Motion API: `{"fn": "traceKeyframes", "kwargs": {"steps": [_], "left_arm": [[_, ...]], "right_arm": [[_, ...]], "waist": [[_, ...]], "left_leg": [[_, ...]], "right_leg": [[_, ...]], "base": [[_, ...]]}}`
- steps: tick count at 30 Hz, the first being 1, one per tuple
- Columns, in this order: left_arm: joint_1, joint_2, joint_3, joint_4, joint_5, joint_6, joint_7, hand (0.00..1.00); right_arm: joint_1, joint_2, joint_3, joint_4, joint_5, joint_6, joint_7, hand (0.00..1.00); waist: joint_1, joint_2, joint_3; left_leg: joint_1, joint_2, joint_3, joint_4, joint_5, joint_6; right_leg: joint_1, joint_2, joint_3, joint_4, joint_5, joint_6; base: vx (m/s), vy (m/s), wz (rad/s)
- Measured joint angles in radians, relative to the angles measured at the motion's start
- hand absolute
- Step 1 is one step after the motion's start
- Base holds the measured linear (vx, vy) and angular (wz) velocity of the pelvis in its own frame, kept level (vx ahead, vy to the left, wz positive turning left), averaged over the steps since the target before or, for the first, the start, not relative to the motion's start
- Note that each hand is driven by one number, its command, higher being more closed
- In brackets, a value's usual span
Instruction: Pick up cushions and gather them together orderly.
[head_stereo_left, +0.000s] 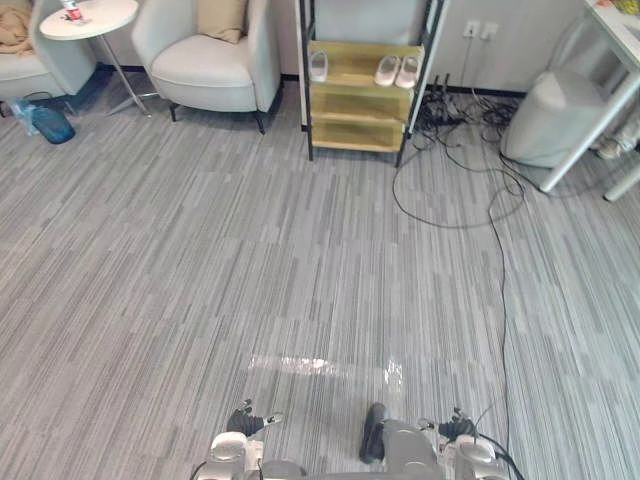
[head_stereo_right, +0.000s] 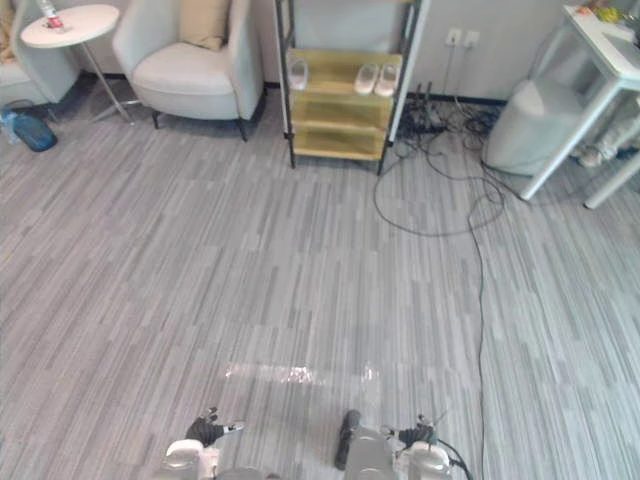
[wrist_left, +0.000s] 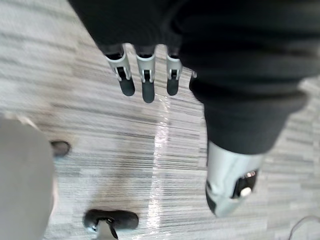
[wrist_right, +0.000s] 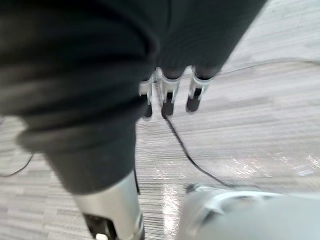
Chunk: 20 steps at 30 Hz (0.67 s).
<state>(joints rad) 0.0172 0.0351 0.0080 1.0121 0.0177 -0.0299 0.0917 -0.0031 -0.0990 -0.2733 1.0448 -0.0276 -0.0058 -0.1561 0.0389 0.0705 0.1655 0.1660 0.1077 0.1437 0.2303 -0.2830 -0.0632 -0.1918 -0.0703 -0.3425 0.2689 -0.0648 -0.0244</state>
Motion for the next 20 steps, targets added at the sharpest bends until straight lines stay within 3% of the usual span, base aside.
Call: {"fn": "traceKeyframes", "kwargs": {"steps": [1, 2, 4, 5, 6, 9, 10, 11, 12, 13, 15, 16, 20], "left_arm": [[-0.012, -0.002, -0.006, 0.000, 0.000, 0.001, -0.001, 0.00], [-0.016, -0.007, -0.004, -0.004, 0.001, 0.002, -0.006, 0.00], [-0.013, -0.010, 0.005, -0.024, 0.001, 0.000, -0.008, 0.00], [-0.010, -0.010, 0.005, -0.025, 0.001, -0.001, -0.008, 0.00], [-0.011, -0.011, 0.005, -0.027, 0.000, -0.001, -0.008, 0.00], [-0.017, -0.011, 0.006, -0.032, -0.001, -0.002, -0.008, 0.00], [-0.013, -0.012, 0.004, -0.030, -0.001, -0.004, -0.007, 0.00], [-0.010, -0.013, 0.004, -0.028, -0.001, -0.004, -0.007, 0.00], [-0.006, -0.007, 0.003, -0.025, -0.002, -0.006, -0.007, 0.00], [-0.007, 0.016, -0.001, -0.025, -0.001, -0.008, -0.004, 0.00], [-0.006, 0.035, -0.003, -0.017, -0.002, -0.005, -0.005, 0.00], [-0.007, 0.040, -0.009, -0.016, -0.001, -0.004, -0.005, 0.00], [-0.005, 0.048, -0.029, -0.006, -0.001, -0.004, -0.004, 0.00]], "right_arm": [[0.002, 0.012, -0.012, 0.003, 0.012, -0.001, -0.002, 0.00], [0.006, 0.019, -0.020, 0.003, 0.032, 0.000, -0.005, 0.00], [0.012, 0.024, -0.027, 0.004, 0.051, 0.000, -0.010, 0.00], [0.005, 0.029, -0.039, 0.000, 0.064, -0.003, -0.014, 0.00], [-0.002, 0.031, -0.041, -0.002, 0.070, -0.003, -0.016, 0.00], [-0.023, 0.028, -0.071, -0.006, 0.076, -0.009, -0.020, 0.00], [-0.012, 0.023, -0.077, -0.001, 0.073, -0.008, -0.021, 0.00], [-0.004, 0.016, -0.076, 0.000, 0.072, -0.008, -0.021, 0.00], [0.006, 0.029, -0.074, 0.012, 0.067, -0.004, -0.021, 0.00], [0.026, 0.049, -0.069, 0.018, 0.066, -0.001, -0.019, 0.00], [0.036, 0.067, -0.072, 0.030, 0.066, 0.000, -0.019, 0.00], [0.040, 0.067, -0.077, 0.030, 0.065, -0.001, -0.021, 0.00], [0.043, 0.073, -0.075, 0.030, 0.065, -0.004, -0.019, 0.00]], "waist": [[-0.002, 0.006, 0.002], [0.004, 0.016, 0.012], [0.023, 0.022, 0.020], [0.025, 0.015, 0.024], [0.025, 0.014, 0.024], [0.030, 0.010, 0.027], [0.030, 0.016, 0.024], [0.030, 0.024, 0.020], [0.033, 0.014, 0.020], [0.027, -0.022, 0.013], [0.026, -0.061, 0.010], [0.025, -0.071, 0.009], [0.025, -0.070, 0.005]], "left_leg": [[-0.088, 0.034, -0.024, 0.180, 0.001, -0.004], [-0.171, 0.080, -0.019, 0.386, 0.017, -0.034], [-0.224, 0.118, 0.004, 0.536, 0.006, -0.035], [-0.254, 0.115, 0.029, 0.541, -0.009, -0.017], [-0.273, 0.110, 0.040, 0.528, -0.021, -0.011], [-0.343, 0.015, -0.034, 0.287, -0.022, -0.008], [-0.337, -0.023, -0.107, 0.127, 0.048, -0.030], [-0.334, -0.026, -0.131, 0.079, 0.105, -0.039], [-0.307, -0.038, -0.128, 0.068, 0.185, -0.026], [-0.280, -0.066, -0.118, 0.031, 0.184, -0.021], [-0.258, -0.091, -0.102, -0.007, 0.189, -0.012], [-0.235, -0.107, -0.101, -0.028, 0.192, -0.006], [-0.166, -0.117, -0.102, -0.078, 0.194, -0.002]], "right_leg": [[0.055, 0.021, -0.033, -0.070, 0.000, -0.006], [0.127, 0.045, -0.059, -0.124, 0.005, -0.018], [0.217, 0.062, -0.071, -0.167, -0.006, -0.031], [0.254, 0.058, -0.066, -0.187, -0.006, -0.031], [0.266, 0.053, -0.061, -0.195, -0.006, -0.030], [0.295, 0.002, -0.015, -0.200, -0.022, 0.001], [0.311, -0.009, 0.007, -0.193, -0.040, 0.033], [0.315, -0.002, 0.014, -0.191, -0.047, 0.046], [0.330, -0.013, 0.047, -0.189, -0.061, 0.068], [0.333, -0.042, 0.056, -0.188, -0.070, 0.083], [0.335, -0.070, 0.061, -0.187, -0.079, 0.096], [0.343, -0.084, 0.062, -0.186, -0.078, 0.096], [0.389, -0.092, 0.075, -0.187, -0.078, 0.096]], "base": [[0.36, -0.222, 0.72], [0.36, -0.211, 0.69], [0.33, -0.123, 0.16], [0.30, -0.061, -0.07], [0.34, 0.024, -0.19], [0.27, 0.126, -0.39], [0.15, 0.116, -0.32], [0.29, 0.229, -0.43], [0.25, 0.169, -0.26], [0.29, 0.193, -0.21], [0.24, 0.104, -0.06], [0.23, 0.085, -0.01], [0.13, 0.027, 0.04]]}}
